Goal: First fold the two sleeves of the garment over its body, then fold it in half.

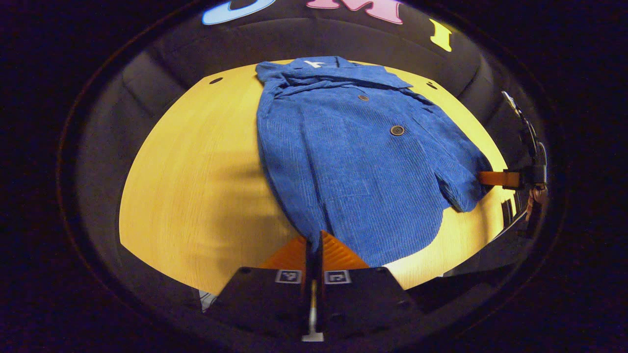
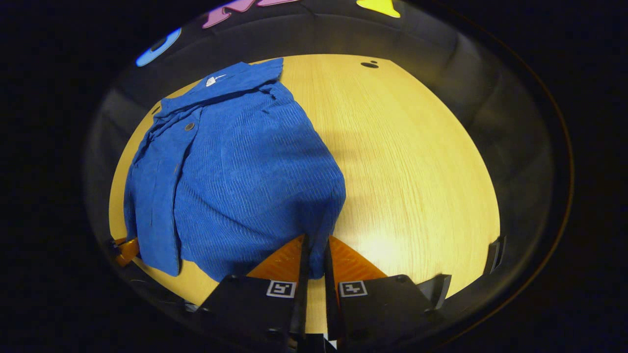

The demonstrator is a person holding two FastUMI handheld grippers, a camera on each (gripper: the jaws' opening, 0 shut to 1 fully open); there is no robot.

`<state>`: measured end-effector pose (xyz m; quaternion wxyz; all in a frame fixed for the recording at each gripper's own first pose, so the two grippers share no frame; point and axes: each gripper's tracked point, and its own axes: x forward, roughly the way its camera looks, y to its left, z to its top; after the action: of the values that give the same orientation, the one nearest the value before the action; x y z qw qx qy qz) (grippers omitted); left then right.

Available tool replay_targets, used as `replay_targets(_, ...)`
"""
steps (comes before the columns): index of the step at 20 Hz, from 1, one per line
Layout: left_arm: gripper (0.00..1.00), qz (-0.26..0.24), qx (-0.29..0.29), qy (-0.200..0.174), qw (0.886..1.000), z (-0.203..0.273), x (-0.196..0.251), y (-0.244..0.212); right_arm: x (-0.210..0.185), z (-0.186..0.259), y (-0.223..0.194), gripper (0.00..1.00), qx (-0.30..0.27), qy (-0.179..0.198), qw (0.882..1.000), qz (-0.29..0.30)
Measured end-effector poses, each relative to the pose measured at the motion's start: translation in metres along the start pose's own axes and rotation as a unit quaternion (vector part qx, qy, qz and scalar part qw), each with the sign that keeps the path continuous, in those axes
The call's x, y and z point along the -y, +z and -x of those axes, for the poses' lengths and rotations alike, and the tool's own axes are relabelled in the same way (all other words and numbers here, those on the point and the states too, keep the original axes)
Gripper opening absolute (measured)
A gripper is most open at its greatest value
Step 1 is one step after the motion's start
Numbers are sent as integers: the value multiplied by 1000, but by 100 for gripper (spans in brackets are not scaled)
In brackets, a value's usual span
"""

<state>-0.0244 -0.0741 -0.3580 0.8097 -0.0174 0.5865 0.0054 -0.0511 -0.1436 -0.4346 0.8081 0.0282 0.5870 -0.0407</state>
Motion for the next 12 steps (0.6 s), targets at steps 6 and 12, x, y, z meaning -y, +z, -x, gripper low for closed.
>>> replay_targets(6, 0, 29, -6, -56, 998, 3, 16, 3, -9, 3, 3, 2, 4, 62, 998, -23)
replay_targets(12, 0, 60, 32, -73, 995, 42, 15, 40, -25, 45, 38, 2, 34, 90, 995, -31)
